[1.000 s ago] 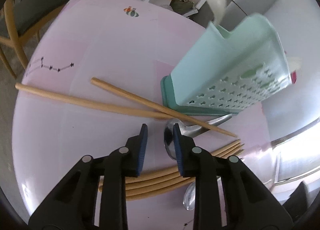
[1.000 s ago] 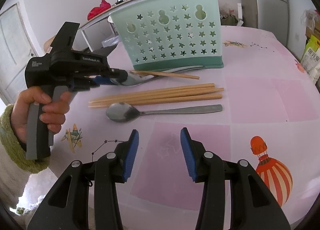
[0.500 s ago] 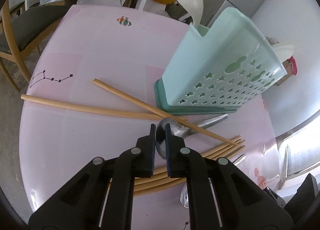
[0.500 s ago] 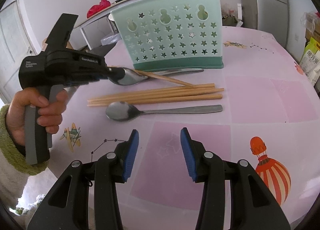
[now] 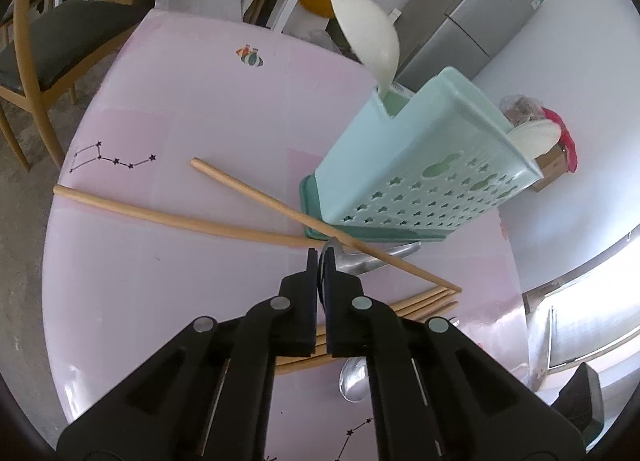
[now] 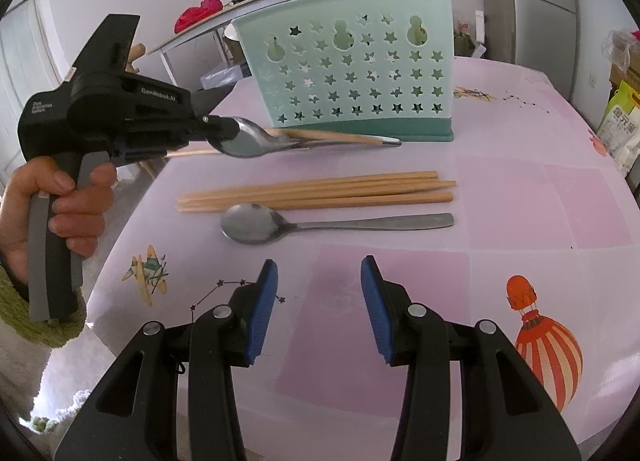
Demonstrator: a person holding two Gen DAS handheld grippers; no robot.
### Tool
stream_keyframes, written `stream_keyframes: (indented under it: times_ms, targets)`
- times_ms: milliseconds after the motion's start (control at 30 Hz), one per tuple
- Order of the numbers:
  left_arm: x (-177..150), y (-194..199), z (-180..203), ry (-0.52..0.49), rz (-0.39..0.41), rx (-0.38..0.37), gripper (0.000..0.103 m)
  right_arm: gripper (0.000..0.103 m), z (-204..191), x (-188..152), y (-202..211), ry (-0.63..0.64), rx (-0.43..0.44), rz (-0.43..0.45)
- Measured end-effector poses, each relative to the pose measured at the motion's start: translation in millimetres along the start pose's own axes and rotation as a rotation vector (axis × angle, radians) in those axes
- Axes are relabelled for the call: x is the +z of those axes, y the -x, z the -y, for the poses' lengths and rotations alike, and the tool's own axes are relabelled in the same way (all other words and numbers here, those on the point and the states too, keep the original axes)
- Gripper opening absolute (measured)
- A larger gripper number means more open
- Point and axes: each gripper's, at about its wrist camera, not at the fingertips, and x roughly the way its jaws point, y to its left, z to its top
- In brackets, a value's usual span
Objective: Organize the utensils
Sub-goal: 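Lift the metal spoon with the left tool and carry it toward the holder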
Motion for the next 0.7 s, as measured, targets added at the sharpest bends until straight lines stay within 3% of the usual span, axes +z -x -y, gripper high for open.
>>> stream_keyframes:
  times_ms: [367, 700]
  targets:
    - [7.5, 23.6, 1.5, -0.015, 0.058, 0.010, 0.001, 0.043, -0.8, 0.9, 2.1, 0.001, 0.000, 0.012]
    - [-1.3, 58.1, 33.9, -0.210, 0.154, 0.117, 0.001, 0.043, 1.1, 3.6, 2.4, -0.006, 0.000, 0.020]
